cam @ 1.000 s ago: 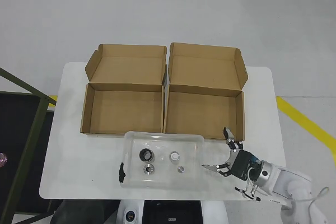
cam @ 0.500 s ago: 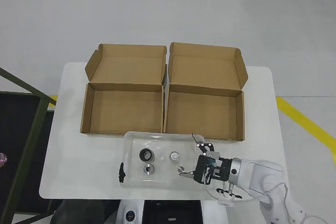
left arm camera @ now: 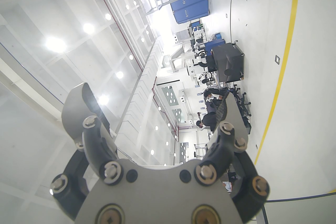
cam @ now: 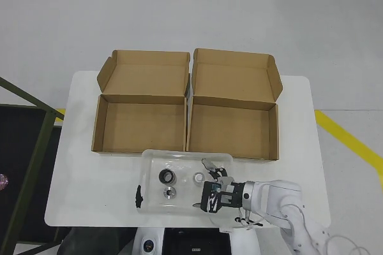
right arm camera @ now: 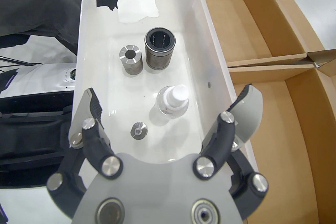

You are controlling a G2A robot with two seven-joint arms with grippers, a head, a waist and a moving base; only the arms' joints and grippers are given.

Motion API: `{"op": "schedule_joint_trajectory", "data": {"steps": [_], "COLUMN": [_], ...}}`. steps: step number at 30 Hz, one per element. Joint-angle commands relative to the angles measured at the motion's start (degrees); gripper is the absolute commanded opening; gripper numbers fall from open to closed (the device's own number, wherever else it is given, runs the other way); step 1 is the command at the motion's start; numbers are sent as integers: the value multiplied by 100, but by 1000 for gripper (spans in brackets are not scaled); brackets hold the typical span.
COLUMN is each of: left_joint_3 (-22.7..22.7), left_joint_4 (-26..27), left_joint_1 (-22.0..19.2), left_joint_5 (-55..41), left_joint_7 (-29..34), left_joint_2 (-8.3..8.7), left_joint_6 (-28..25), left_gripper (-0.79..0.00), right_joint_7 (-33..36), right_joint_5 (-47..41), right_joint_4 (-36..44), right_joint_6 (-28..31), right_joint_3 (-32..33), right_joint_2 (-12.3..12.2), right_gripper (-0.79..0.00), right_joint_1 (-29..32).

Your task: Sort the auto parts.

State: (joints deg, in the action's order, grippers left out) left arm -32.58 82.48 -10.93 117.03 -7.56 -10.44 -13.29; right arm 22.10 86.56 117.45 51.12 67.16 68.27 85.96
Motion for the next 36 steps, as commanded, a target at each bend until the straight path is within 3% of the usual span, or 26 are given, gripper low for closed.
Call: {"op": "schedule_joint_trajectory", "data": {"steps": [1,6,11,12,13,19,22,23,25,36], "left_joint_3": [0,0,0,0,0,0,0,0,0,0], "left_joint_4": [0,0,0,0,0,0,0,0,0,0], "left_joint_1": [0,0,0,0,0,0,0,0,0,0], "left_joint_5": [0,0,0,0,0,0,0,0,0,0], "left_joint_7": [0,0,0,0,0,0,0,0,0,0], "left_joint_2": [0,0,0,0,0,0,0,0,0,0], "left_joint_6": [0,0,0,0,0,0,0,0,0,0], "left_gripper": [0,0,0,0,0,0,0,0,0,0], "right_joint_7": [64,222,353,378,399,526,503,494,424,-219], "right_joint_5": [-11,-68,-92,-92,-93,-18,-46,-63,-139,-725], "right_joint_4": [-54,-194,-356,-384,-415,-538,-582,-590,-610,-346], "right_joint_6": [-36,-147,-269,-277,-292,-401,-408,-405,-413,-106], "right_joint_3": [-75,-245,-352,-381,-407,-528,-566,-574,-583,-415], "right_joint_2": [2,7,5,5,4,-7,-16,-20,-25,-102], "right_gripper": [0,-22,-219,-277,-397,-468,-551,-659,-782,-785], "right_joint_1": [-72,-247,-387,-410,-428,-512,-525,-531,-532,-478]}}
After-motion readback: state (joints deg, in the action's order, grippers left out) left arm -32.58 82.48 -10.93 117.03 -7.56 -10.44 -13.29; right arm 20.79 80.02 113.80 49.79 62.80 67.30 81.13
